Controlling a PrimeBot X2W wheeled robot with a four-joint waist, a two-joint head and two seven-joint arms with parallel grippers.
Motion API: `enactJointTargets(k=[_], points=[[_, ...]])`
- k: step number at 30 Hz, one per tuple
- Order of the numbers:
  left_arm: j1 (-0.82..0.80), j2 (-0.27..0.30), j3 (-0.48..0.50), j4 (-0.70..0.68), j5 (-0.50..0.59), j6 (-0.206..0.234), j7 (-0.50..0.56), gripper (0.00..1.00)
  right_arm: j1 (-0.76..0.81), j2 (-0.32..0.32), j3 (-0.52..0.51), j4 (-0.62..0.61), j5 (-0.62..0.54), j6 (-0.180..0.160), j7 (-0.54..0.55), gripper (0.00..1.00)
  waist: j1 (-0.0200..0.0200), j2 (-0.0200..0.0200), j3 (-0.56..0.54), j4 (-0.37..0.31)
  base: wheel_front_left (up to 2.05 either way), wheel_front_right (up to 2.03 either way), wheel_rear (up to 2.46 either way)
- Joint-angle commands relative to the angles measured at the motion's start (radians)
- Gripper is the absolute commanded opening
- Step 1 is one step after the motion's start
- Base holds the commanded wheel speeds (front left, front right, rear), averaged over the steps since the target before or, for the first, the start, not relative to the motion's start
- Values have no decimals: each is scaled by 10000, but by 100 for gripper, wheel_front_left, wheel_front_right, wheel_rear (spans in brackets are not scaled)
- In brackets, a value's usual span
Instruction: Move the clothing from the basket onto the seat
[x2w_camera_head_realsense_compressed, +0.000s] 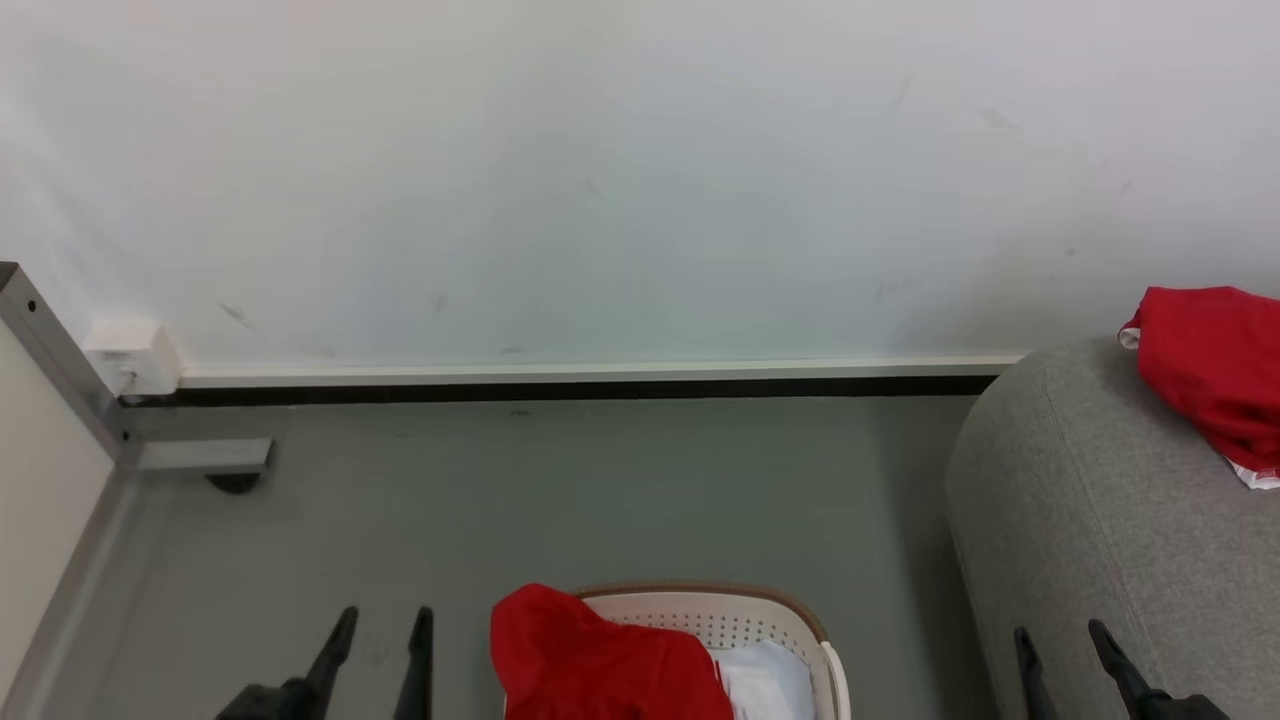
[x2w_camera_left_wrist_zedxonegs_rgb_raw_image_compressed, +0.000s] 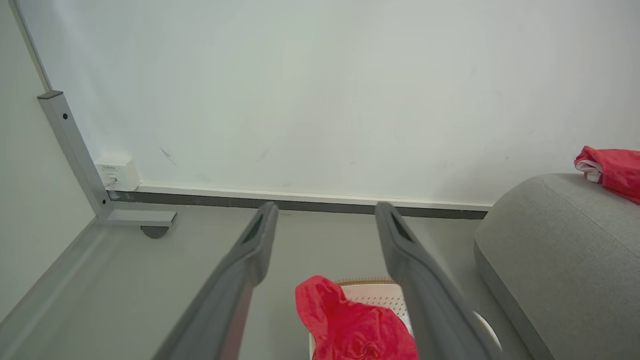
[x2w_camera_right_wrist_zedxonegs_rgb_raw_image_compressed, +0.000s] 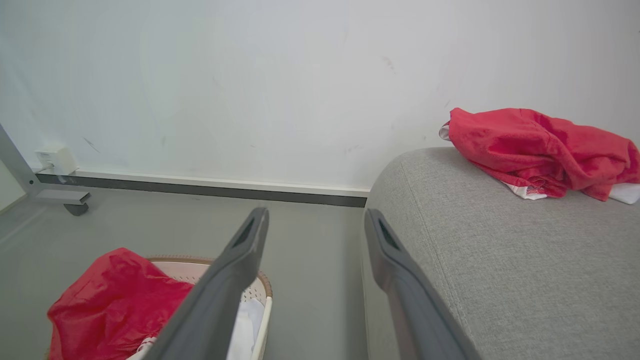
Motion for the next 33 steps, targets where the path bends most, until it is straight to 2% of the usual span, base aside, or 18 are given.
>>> enactJointTargets(k=[1, 8, 16, 21, 33], points=[[-288, -42, -58, 33, 193, -59, -8, 100, -163, -6, -17, -89, 4, -25, -16, 100, -1, -1, 184, -66, 0, 0, 0], [-1579, -95, -742, 411, 572, -153, 571, 100, -781, -5, 195, -436, -214, -25, -16, 100, -1, -1, 1185, -555, 0, 0, 0], [-3896, -115, -1678, 973, 1480, -159, 2110, 100, -2221, -4, 298, -1231, -204, -25, -15, 100, -1, -1, 3563, -1336, 0, 0, 0], [-5162, -200, -2356, 1811, 2028, -254, 3126, 100, -3099, -1, 390, -1658, -14, -25, -15, 100, -1, -1, 4974, -1809, 0, 0, 0], [-7467, -85, -3441, 4821, 3189, -233, 4419, 100, -4527, 2, 845, -2412, 856, -25, -15, 100, -1, -1, 7651, -2621, 0, 0, 0]])
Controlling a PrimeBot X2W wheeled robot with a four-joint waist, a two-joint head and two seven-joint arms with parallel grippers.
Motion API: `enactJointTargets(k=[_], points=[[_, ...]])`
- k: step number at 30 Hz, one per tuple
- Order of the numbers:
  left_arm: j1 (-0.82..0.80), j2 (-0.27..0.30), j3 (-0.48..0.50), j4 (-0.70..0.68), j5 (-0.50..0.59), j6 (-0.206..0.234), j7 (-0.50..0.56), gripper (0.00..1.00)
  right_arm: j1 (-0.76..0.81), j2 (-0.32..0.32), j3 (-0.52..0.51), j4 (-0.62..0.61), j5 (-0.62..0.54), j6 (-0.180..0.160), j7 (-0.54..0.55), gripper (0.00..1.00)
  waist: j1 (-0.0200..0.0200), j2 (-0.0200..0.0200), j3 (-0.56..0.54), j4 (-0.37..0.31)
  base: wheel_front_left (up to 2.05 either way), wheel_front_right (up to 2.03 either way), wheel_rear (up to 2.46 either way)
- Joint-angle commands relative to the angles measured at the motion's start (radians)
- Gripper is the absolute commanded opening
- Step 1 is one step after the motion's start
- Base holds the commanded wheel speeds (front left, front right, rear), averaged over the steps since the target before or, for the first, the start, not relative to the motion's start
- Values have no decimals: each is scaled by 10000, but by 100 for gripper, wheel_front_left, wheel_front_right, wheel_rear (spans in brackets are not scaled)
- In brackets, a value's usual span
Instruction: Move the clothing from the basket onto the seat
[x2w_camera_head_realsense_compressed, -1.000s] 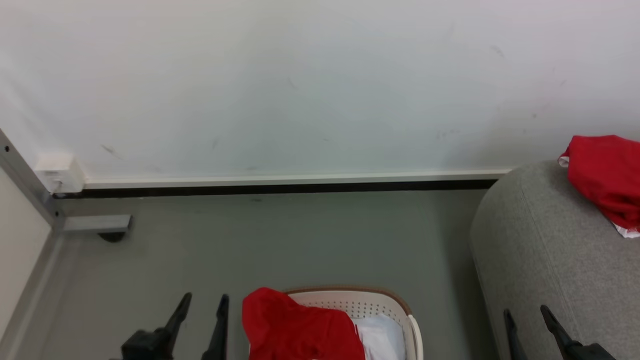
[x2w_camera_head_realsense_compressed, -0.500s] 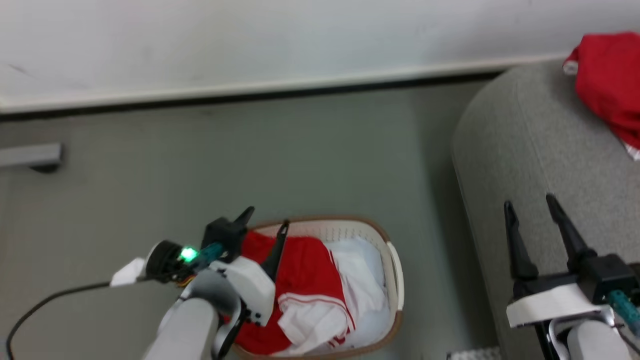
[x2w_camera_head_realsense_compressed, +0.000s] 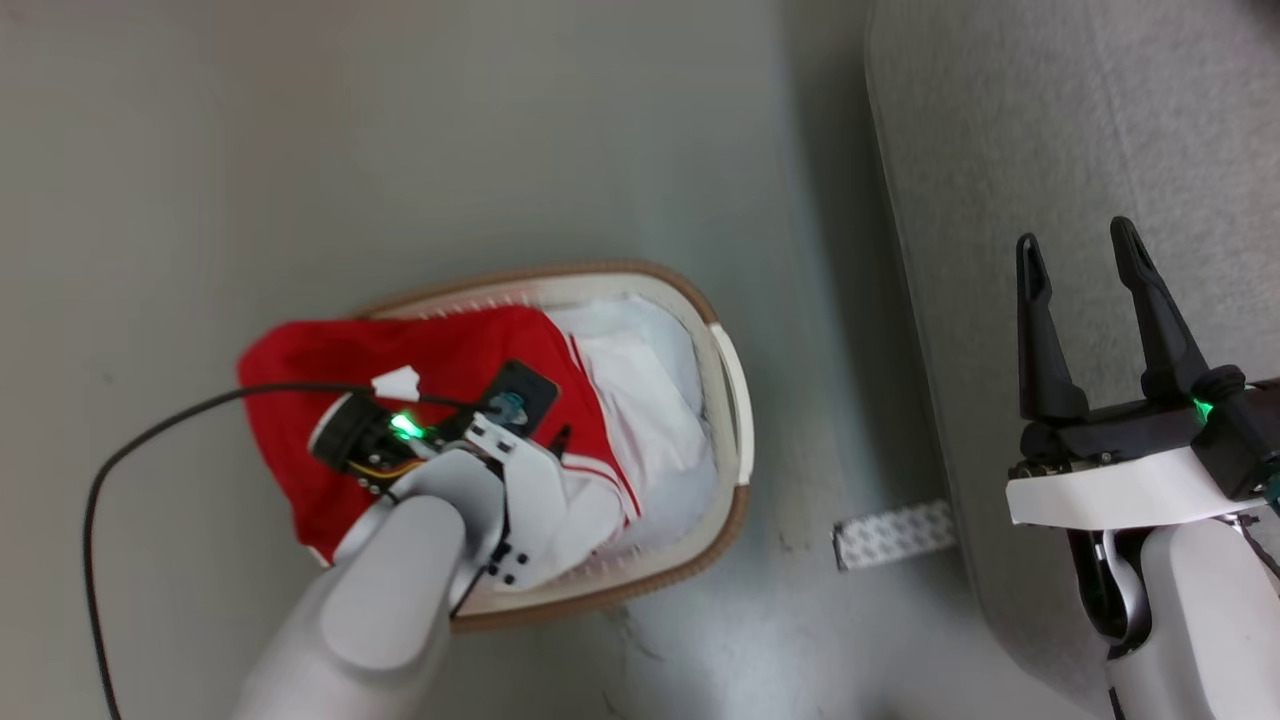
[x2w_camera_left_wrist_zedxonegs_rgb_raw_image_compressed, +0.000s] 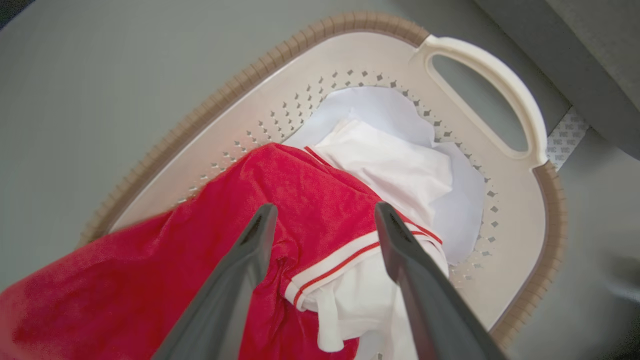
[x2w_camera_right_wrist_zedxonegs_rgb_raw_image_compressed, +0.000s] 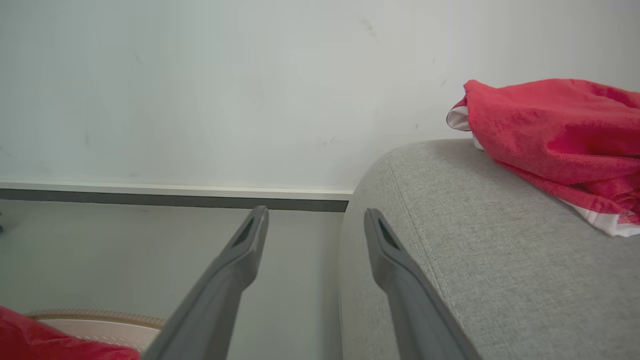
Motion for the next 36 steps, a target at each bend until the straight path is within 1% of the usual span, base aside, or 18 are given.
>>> enactJointTargets(k=[1, 5, 14, 18, 21, 22, 23, 26, 30, 36], points=[[-279, 172, 12, 426, 161, 91, 151, 100, -185, 12, 89, -118, 120, -25, 0, 100, -4, 0, 999, -512, 0, 0, 0], [-829, 300, 73, 1326, 199, 298, 347, 100, -275, 5, 284, -374, 387, -25, 0, 100, -4, 0, 1480, -601, 0, 0, 0], [-2036, 705, 123, 2678, 339, 846, 123, 100, -269, 6, 628, -1177, 741, -25, 0, 100, -4, 0, 2532, -861, 0, 0, 0], [-2382, 728, 77, 3158, 307, 903, 65, 100, -42, 6, 726, -1475, 945, -25, 0, 100, -4, 0, 2862, -1022, 0, 0, 0], [-2543, 633, 32, 3451, 251, 979, -73, 99, 153, 6, 690, -1522, 989, -25, 0, 100, -4, 0, 2983, -1089, 0, 0, 0], [-2584, 593, 8, 3524, 236, 981, -139, 36, 219, 5, 659, -1509, 1022, -25, 3, 100, -4, 0, 3003, -1091, 0, 0, 0], [-2622, 560, -10, 3605, 219, 990, -231, 0, 276, 5, 637, -1505, 1038, -25, 5, 100, -4, 0, 3014, -1089, 0, 0, 0], [-2672, 455, -54, 3826, 149, 1042, -496, 0, 411, -1, 579, -1452, 1072, -25, 6, 100, -4, 0, 2937, -1058, 0, 0, 0], [-2564, 255, 1, 4071, -79, 1056, -974, 0, 457, -9, 464, -1274, 1003, -25, 5, 100, -4, 0, 2517, -905, 0, 0, 0], [-1996, -164, 252, 4326, -732, 924, -1837, 0, 724, -1, 203, -866, 738, -25, 3, 100, -4, 0, 1219, -342, 0, 0, 0]])
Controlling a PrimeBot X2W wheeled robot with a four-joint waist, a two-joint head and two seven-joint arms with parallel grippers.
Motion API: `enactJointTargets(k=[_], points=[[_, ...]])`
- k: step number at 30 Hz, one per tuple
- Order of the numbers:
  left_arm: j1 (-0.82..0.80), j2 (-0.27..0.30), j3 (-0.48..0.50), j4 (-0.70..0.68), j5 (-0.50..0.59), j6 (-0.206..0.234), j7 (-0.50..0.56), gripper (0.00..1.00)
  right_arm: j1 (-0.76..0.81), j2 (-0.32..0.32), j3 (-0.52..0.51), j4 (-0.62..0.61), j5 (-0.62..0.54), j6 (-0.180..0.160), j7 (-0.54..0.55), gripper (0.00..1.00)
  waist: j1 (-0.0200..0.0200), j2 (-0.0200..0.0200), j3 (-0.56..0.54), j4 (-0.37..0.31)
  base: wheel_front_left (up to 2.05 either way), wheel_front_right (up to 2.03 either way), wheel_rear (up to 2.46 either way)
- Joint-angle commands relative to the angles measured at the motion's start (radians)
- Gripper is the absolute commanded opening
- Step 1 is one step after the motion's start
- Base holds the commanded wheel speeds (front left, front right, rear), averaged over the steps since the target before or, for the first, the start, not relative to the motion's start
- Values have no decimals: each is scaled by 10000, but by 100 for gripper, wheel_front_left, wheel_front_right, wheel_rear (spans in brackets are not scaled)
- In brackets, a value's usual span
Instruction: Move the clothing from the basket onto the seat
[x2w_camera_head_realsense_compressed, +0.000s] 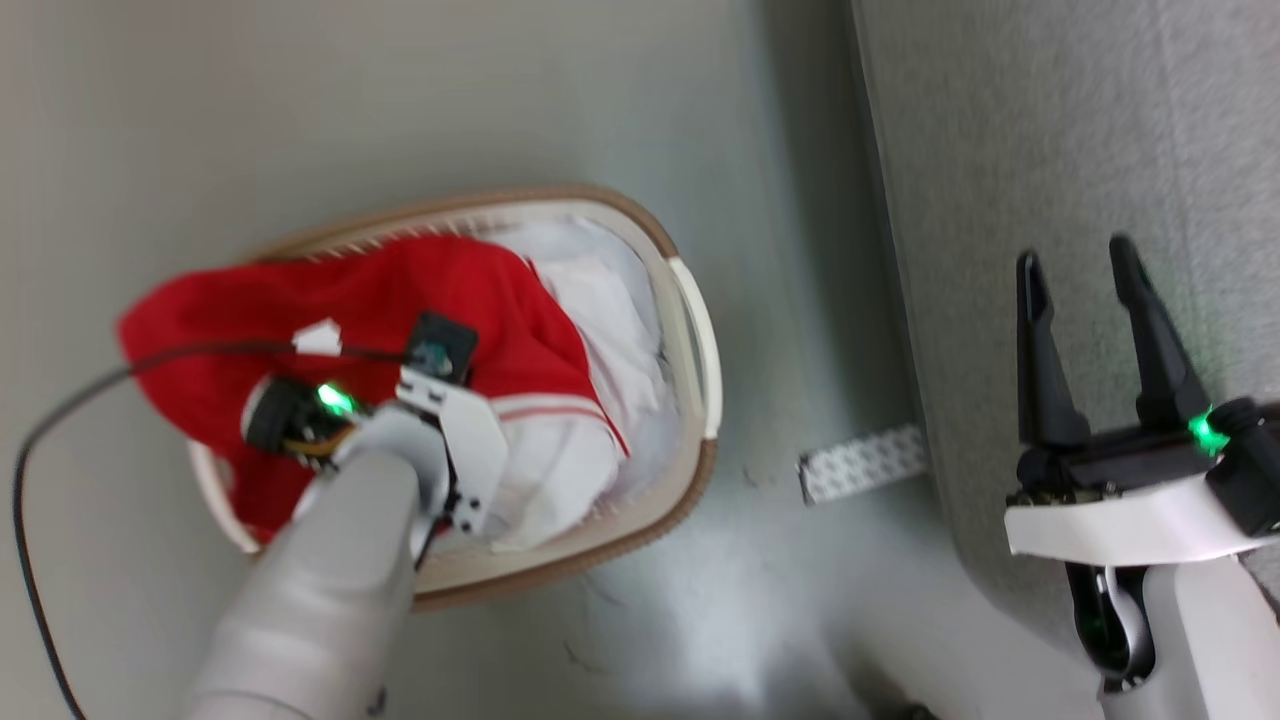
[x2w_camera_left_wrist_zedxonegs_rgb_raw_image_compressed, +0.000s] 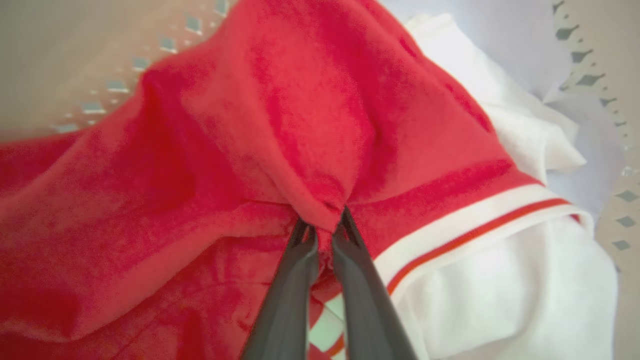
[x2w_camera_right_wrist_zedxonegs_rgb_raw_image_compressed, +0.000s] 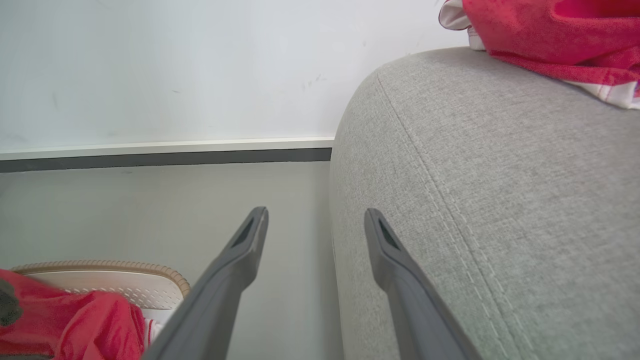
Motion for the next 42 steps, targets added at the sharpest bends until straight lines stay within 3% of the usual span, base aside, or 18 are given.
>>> enactJointTargets(k=[1, 13, 21, 28, 42], points=[[368, -135, 88, 92, -313, -84, -331, 0, 265, -14, -146, 217, -125, -25, 4, 100, -1, 0, -1040, 565, 0, 0, 0], [2000, -456, -4, -857, -2193, -556, -1631, 0, 1820, -17, -1240, 1460, -861, -25, 4, 100, -1, 0, -4585, 2356, 0, 0, 0], [3096, -446, -437, -2231, -3397, -108, -1751, 0, 3050, -15, -1335, 1985, -1091, -25, 5, 100, -1, 0, -6741, 3059, 0, 0, 0], [3793, -315, -387, -3524, -3765, 136, -1452, 0, 3852, -15, -1351, 2218, -1209, -25, 5, 100, -1, 0, -8128, 3414, 0, 0, 0], [5175, 572, -331, -6891, -3919, 652, -181, 0, 4647, -15, -1137, 2419, -1258, -26, 5, 100, -1, 0, -9247, 3430, 0, 0, 0]])
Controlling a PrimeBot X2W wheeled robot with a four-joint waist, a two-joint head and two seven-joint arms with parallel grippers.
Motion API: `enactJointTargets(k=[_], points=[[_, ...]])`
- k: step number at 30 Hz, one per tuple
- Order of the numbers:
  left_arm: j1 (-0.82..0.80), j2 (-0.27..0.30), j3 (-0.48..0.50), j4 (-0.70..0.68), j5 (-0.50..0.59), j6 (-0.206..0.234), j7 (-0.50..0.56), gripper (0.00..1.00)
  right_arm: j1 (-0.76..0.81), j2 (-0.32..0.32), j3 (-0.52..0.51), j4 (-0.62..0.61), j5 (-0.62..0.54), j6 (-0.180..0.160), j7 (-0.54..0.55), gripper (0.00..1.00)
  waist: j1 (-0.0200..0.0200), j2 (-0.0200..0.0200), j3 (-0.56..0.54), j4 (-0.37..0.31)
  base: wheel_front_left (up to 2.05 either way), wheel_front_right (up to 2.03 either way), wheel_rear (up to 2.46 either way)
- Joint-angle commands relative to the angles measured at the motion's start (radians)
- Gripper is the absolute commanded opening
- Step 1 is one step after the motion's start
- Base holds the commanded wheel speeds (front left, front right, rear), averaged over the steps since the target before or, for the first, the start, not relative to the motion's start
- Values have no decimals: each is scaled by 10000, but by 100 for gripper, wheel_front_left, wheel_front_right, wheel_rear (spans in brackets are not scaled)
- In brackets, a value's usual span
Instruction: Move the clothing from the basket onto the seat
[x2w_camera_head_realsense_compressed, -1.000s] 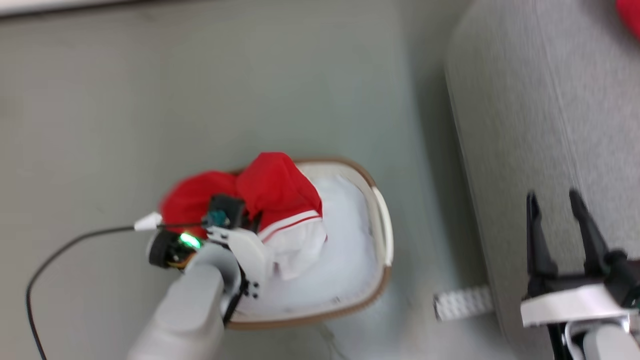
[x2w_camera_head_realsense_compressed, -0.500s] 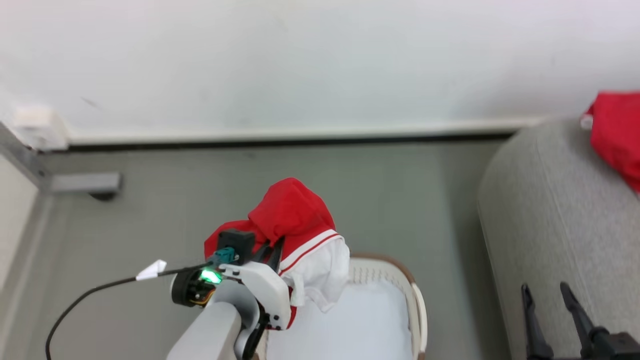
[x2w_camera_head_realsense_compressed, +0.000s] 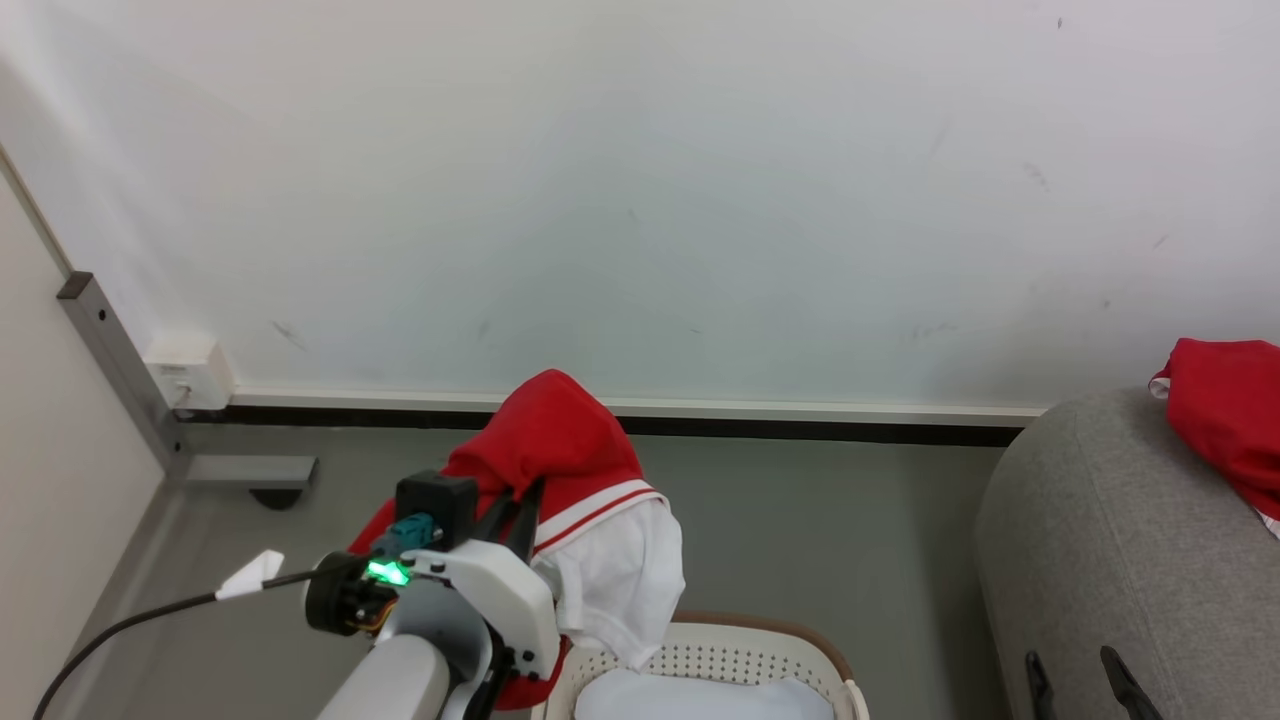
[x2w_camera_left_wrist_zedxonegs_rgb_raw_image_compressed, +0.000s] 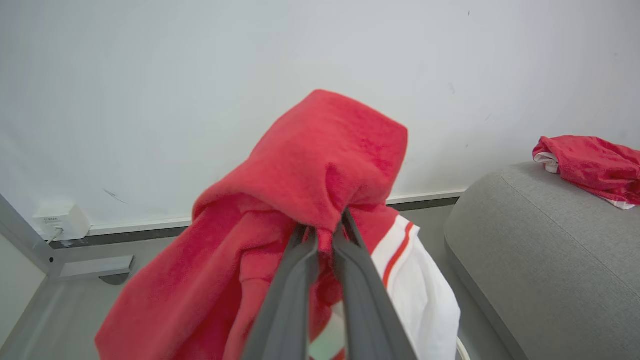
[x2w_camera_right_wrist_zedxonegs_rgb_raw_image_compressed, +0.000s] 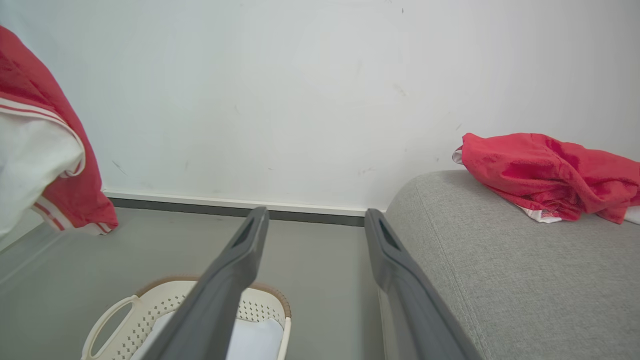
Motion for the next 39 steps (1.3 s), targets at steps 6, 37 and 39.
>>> enactJointTargets(k=[6, 37, 39], points=[[480, 279, -46, -1009, -45, 247, 453, 0, 98, -21, 158, -50, 58, -26, 5, 100, 3, -1, -25, -124, 0, 0, 0], [318, 16, -1339, -3333, 134, -90, 1384, 0, -5971, -4153, 9325, -532, 4905, -26, 1387, 100, 3, -1, 231, 333, 0, 0, 0], [298, -87, -1507, -3456, 56, -208, 1465, 0, -6511, -4181, 10005, -179, 5331, -26, 1301, 100, 3, -1, 222, 438, 0, 0, 0]])
